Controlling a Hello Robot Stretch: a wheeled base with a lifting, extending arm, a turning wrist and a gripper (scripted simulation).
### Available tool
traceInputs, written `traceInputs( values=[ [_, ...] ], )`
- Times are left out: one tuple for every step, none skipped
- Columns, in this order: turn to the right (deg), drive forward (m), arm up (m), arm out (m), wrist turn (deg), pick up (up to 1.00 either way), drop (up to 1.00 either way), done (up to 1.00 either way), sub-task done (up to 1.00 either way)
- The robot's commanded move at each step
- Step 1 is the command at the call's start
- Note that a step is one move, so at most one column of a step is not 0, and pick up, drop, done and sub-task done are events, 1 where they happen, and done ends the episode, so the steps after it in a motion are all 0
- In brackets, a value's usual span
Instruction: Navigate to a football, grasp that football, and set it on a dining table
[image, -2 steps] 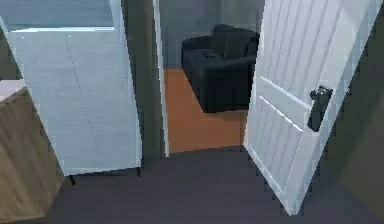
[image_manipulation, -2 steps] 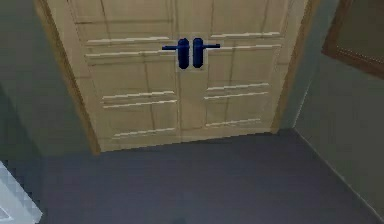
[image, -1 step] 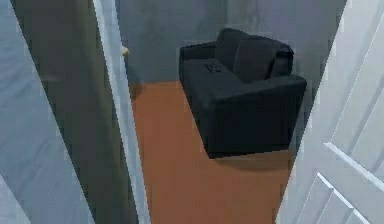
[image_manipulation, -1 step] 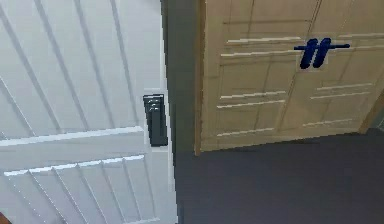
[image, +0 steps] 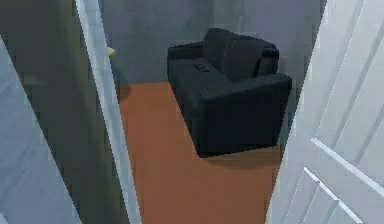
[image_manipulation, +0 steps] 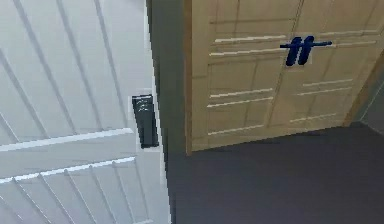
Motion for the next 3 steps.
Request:
traceInputs(
  values=[
    [0.0, 0.50, 0.00, 0.00, 0.0, 0.00, 0.00, 0.00, 0.00],
    [-12.0, 0.00, 0.00, 0.00, 0.0, 0.00, 0.00, 0.00, 0.00],
    [0.0, 0.60, 0.00, 0.00, 0.0, 0.00, 0.00, 0.00, 0.00]
  ],
)
